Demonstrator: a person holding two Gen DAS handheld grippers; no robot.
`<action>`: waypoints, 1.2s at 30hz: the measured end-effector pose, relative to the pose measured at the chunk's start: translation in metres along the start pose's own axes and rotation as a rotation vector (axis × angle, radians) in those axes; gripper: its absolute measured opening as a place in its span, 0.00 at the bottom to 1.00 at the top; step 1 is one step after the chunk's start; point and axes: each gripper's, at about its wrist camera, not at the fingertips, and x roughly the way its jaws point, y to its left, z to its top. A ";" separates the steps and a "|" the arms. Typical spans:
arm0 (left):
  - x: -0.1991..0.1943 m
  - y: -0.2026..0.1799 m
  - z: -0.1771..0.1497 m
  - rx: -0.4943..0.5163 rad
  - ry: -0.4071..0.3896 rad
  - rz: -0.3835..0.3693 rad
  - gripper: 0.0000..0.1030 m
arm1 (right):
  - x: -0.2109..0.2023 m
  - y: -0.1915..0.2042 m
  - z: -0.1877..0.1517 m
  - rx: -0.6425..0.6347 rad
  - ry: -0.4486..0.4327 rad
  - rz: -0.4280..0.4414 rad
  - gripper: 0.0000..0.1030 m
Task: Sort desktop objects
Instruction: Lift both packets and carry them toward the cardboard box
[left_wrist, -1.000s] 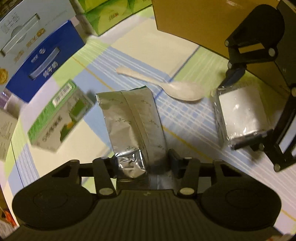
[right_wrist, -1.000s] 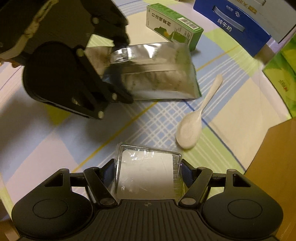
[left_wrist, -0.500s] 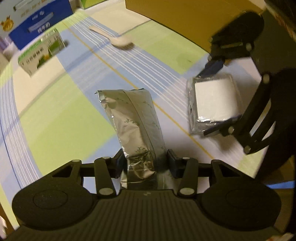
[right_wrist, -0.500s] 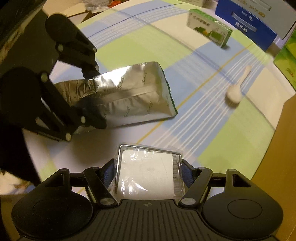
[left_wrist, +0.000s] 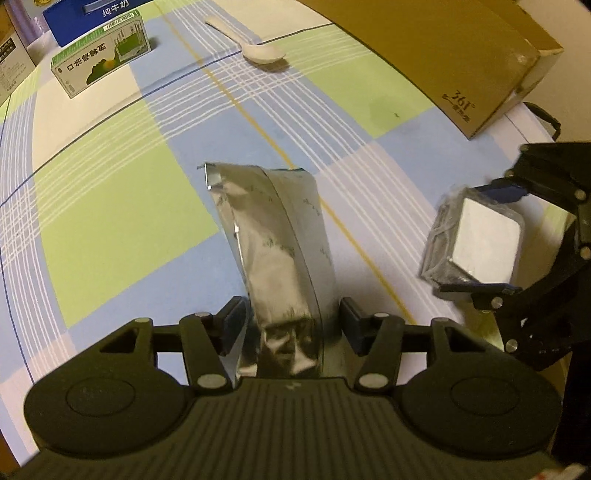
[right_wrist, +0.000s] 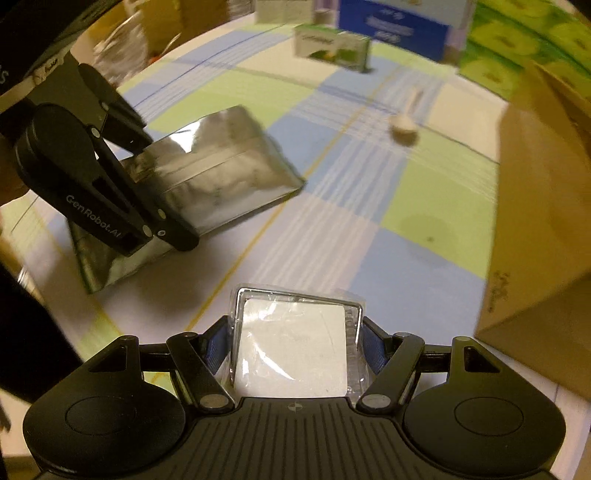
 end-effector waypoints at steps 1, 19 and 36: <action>0.001 -0.002 0.002 0.007 0.008 0.008 0.50 | -0.003 -0.001 -0.003 0.014 -0.015 -0.011 0.67; 0.000 -0.004 0.001 -0.024 0.031 0.053 0.46 | 0.003 -0.016 -0.026 0.189 -0.173 -0.040 0.76; -0.009 -0.010 -0.018 -0.049 -0.028 0.094 0.36 | -0.009 -0.018 -0.033 0.239 -0.232 -0.081 0.62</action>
